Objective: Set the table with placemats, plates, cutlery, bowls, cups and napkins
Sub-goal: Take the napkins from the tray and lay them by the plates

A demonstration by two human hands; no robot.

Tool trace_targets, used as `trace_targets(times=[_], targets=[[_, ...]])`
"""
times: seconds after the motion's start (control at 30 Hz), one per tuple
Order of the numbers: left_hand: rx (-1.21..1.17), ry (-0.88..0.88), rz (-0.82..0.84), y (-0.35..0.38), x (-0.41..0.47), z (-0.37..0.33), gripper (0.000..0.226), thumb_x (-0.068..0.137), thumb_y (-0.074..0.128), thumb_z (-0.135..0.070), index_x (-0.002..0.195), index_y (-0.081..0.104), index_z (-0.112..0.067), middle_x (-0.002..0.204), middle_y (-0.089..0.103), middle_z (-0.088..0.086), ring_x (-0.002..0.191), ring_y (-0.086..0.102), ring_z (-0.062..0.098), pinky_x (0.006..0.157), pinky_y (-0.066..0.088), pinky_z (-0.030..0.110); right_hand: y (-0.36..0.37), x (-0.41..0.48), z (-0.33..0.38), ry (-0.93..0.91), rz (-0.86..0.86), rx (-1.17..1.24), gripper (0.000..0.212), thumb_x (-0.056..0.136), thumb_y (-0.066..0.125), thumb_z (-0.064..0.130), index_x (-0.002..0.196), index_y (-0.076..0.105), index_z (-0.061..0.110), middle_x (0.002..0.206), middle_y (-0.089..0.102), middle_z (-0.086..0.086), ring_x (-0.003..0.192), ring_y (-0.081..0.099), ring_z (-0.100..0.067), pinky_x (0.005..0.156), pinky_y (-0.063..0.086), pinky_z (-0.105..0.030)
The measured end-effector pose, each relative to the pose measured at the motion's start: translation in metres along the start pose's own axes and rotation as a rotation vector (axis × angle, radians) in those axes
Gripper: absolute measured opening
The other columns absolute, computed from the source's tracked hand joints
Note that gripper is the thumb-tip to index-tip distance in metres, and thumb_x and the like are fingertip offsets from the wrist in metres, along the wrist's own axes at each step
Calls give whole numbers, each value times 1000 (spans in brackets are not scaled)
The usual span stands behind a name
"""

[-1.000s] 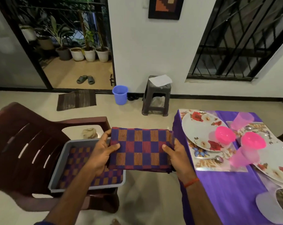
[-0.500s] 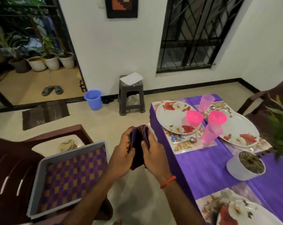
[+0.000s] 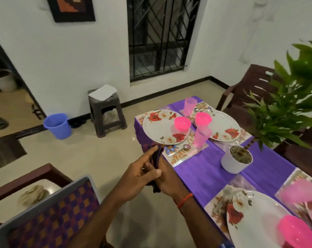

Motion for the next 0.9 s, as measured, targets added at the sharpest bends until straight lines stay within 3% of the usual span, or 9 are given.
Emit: trace_targets(times=[0.1, 0.23, 0.3, 0.4, 0.5, 0.57, 0.67, 0.73, 0.9], targets=[[-17, 35, 34, 4, 1, 3, 60, 91, 72, -40, 144, 44, -45, 129, 67, -16, 123, 62, 5, 89, 57, 24, -5, -6, 1, 11, -31, 41, 40, 104, 51, 40, 139, 45, 23, 120, 60, 8, 114, 62, -11, 91, 55, -31], [-135, 91, 31, 2, 6, 14, 67, 86, 71, -48, 147, 47, -31, 140, 64, -7, 124, 65, 14, 91, 60, 35, -20, -20, -17, 182, -118, 140, 41, 100, 60, 25, 133, 43, 43, 118, 66, 14, 106, 65, -3, 88, 55, -25], [-91, 97, -138, 2, 14, 22, 60, 82, 71, -56, 136, 56, -33, 133, 67, -10, 114, 70, 20, 82, 62, 33, -32, -26, -26, 267, -256, 194, 43, 96, 60, 10, 126, 50, 39, 114, 69, 10, 98, 66, -2, 82, 55, -24], [91, -63, -406, -1, 33, 40, 42, 93, 70, -45, 130, 54, -36, 127, 59, -25, 117, 62, 13, 76, 55, 23, -47, -29, -37, 391, -384, 354, 42, 95, 53, 0, 123, 56, 31, 111, 72, 8, 96, 68, -5, 73, 56, -22], [-62, -412, -184, 3, 53, 56, 45, 98, 60, -49, 138, 48, -31, 133, 62, -8, 111, 66, 18, 86, 57, 42, -55, -27, -47, 429, -494, 516, 39, 97, 48, -3, 125, 61, 21, 114, 73, 1, 102, 70, -16, 73, 57, -25], [-178, -529, -10, 15, 59, 58, 36, 100, 57, -49, 127, 58, -25, 117, 75, 3, 98, 75, 26, 80, 62, 47, -52, -23, -56, 460, -550, 568, 34, 100, 46, -1, 124, 62, 16, 113, 74, -3, 99, 71, -18, 72, 57, -25], [-107, -436, -14, 33, 75, 63, 23, 101, 62, -32, 121, 62, -20, 109, 77, 6, 90, 77, 22, 70, 63, 39, -43, -17, -82, 518, -538, 519, 25, 104, 53, 18, 127, 60, 20, 116, 73, 1, 99, 72, -15, 80, 60, -30], [-43, -369, -52, 36, 92, 67, 23, 100, 64, -26, 122, 60, -19, 110, 75, 6, 88, 76, 18, 68, 63, 34, -41, -13, -100, 540, -440, 474, 33, 100, 60, 29, 132, 56, 23, 123, 71, 3, 107, 70, -15, 92, 59, -39], [39, -355, 47, 37, 140, 70, 26, 98, 68, -26, 121, 57, -24, 110, 75, 3, 88, 76, 15, 65, 61, 28, -65, 1, -137, 565, -449, 520, 28, 100, 59, 12, 127, 62, 17, 119, 74, 0, 109, 70, -21, 90, 58, -38]])
Point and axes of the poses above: each hand's wrist, its own x-axis towards the middle knuckle, its own y-axis out of the palm, z = x × y, the point moved 1 cm from there along x, towards the middle knuckle
